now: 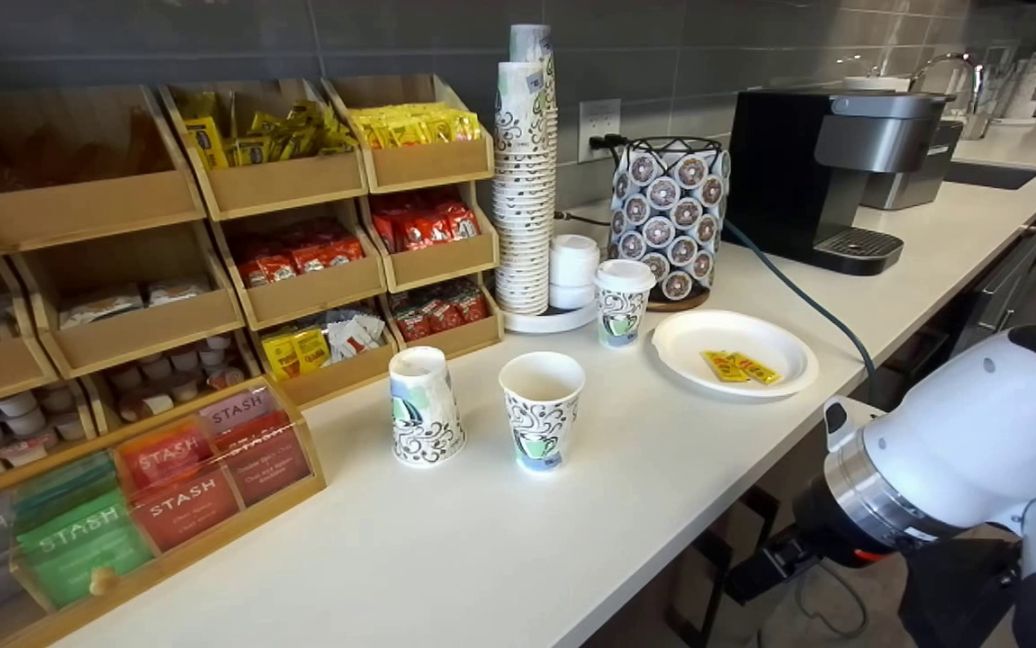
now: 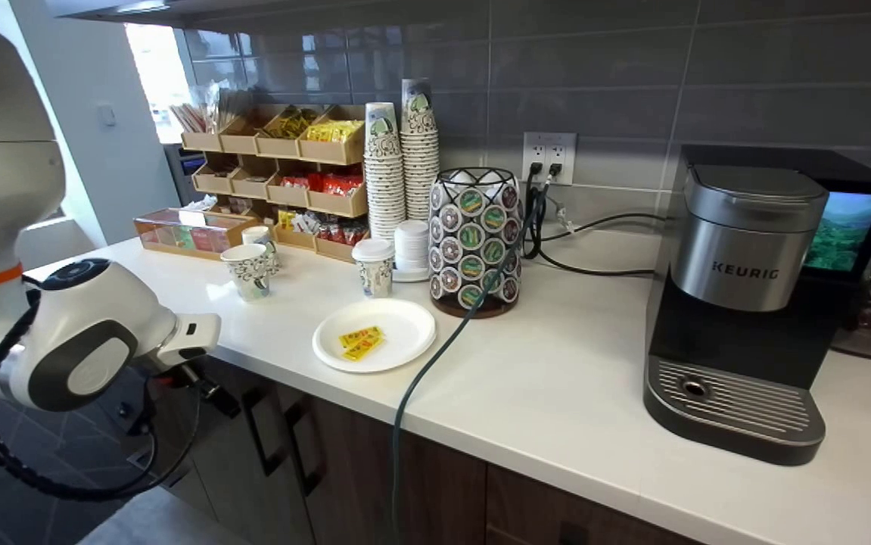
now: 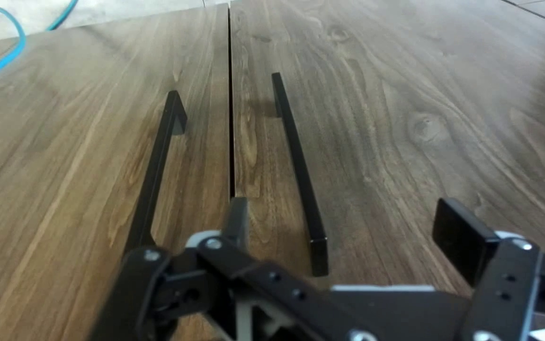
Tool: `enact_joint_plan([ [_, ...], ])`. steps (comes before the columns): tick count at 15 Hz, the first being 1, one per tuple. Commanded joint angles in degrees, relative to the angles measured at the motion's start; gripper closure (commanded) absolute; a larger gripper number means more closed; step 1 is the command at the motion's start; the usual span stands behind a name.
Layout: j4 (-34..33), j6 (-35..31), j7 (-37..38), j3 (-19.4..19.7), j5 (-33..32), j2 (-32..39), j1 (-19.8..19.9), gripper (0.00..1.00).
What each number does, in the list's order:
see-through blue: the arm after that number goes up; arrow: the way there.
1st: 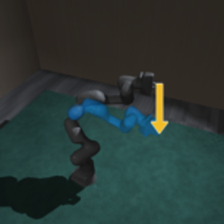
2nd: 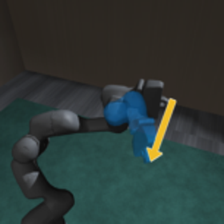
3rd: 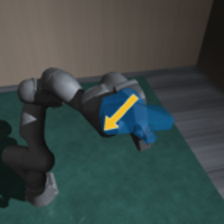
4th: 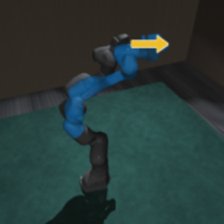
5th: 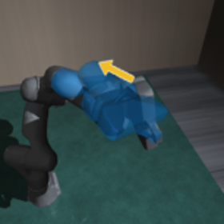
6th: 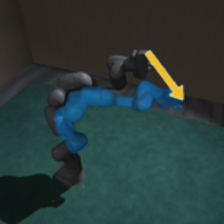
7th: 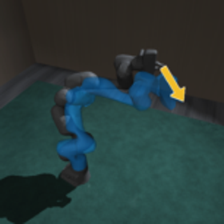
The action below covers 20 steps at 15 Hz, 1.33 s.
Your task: Open the leftmost bottom cabinet door of the kitchen cabinet
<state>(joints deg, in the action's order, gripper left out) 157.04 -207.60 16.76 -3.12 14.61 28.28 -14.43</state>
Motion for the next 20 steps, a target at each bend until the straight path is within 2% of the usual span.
enact_joint_plan([
  [1, -1.70, -4.71, -3.53, 0.76, 2.85, 3.79, -2.10, 0.00],
  [11, -7.33, -10.96, -8.37, 2.22, 4.53, 11.69, -2.19, 0.00],
  [12, -8.06, -11.04, -8.52, 2.18, 4.42, 12.33, -2.02, 0.04],
  [13, -8.74, -11.23, -9.02, 2.38, 4.47, 13.01, -2.28, 0.21],
  [14, -9.40, -11.15, -9.45, 2.64, 4.73, 13.53, -2.57, 0.28],
  [15, -9.89, -11.05, -9.83, 2.74, 4.76, 13.95, -2.66, 0.30],
  [20, -10.12, -10.17, -10.26, 2.51, 5.03, 13.82, -2.62, 0.70],
])
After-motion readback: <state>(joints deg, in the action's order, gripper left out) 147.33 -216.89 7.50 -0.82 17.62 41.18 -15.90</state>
